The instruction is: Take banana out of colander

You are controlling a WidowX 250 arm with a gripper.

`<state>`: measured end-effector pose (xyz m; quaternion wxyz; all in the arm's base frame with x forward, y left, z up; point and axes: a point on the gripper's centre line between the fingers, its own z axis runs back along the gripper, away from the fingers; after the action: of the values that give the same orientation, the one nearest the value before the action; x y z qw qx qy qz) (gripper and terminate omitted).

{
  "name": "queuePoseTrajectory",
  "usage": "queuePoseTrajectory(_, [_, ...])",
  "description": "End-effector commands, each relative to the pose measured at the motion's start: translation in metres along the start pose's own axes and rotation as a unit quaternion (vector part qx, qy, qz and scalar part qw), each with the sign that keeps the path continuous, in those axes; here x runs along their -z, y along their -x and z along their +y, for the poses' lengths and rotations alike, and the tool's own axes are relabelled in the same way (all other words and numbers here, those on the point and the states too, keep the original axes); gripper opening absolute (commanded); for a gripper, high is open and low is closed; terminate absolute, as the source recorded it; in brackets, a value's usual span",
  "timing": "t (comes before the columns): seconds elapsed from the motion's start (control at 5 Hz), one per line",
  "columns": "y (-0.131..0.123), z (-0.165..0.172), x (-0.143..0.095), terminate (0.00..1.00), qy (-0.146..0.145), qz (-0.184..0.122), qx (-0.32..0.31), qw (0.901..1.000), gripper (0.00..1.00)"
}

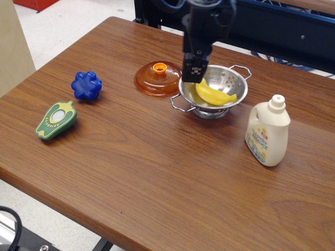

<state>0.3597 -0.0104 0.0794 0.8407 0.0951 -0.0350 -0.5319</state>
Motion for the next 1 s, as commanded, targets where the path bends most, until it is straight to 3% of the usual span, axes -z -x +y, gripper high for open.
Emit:
queuePoseTrajectory(0.0, [-0.031,0.002,-0.004,0.00,0.006,-0.016,0.050,0.9986,1.00])
queuePoseTrajectory(0.4, [-0.038,0.004,0.003,0.00,0.046,-0.020,0.074,0.9960,1.00])
queuePoseTrajectory(0.8, [-0.044,0.004,0.017,0.00,0.040,-0.014,0.077,0.9961,1.00])
